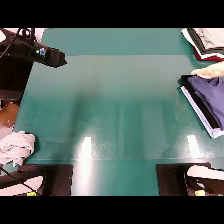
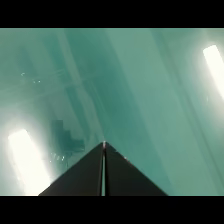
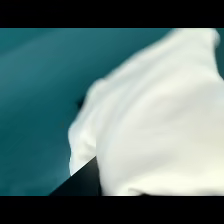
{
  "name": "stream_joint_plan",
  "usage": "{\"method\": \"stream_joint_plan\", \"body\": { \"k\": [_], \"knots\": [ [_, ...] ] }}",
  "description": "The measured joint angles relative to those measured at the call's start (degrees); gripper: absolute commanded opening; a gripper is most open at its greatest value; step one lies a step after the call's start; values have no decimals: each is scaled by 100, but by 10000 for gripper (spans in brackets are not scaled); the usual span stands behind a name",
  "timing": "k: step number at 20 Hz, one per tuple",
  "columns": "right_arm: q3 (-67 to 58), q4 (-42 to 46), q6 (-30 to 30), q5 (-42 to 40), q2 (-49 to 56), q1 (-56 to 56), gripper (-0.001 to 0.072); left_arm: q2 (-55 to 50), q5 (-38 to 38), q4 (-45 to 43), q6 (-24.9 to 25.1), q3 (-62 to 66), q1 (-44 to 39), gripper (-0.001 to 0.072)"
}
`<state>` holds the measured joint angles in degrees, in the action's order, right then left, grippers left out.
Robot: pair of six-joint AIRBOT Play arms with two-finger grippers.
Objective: Fold the shirts.
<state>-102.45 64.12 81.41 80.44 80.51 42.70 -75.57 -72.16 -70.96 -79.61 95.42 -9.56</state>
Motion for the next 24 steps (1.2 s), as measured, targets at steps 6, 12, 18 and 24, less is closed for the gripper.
{"method": "stream_joint_plan", "body": {
  "k": [6,12,18,24],
  "knots": [
    [1290,1331,555,496,-640,664,648,0,-195,0,37,0,0,23],
    [2090,643,787,431,-1202,509,326,-2,-149,2,46,-2,0,23],
    [2334,33,756,380,-1545,-1132,18,0,-116,26,55,0,-2,23],
    [2371,-72,675,332,-1611,-2647,18,0,-46,26,55,-2,-2,23]
  ]
}}
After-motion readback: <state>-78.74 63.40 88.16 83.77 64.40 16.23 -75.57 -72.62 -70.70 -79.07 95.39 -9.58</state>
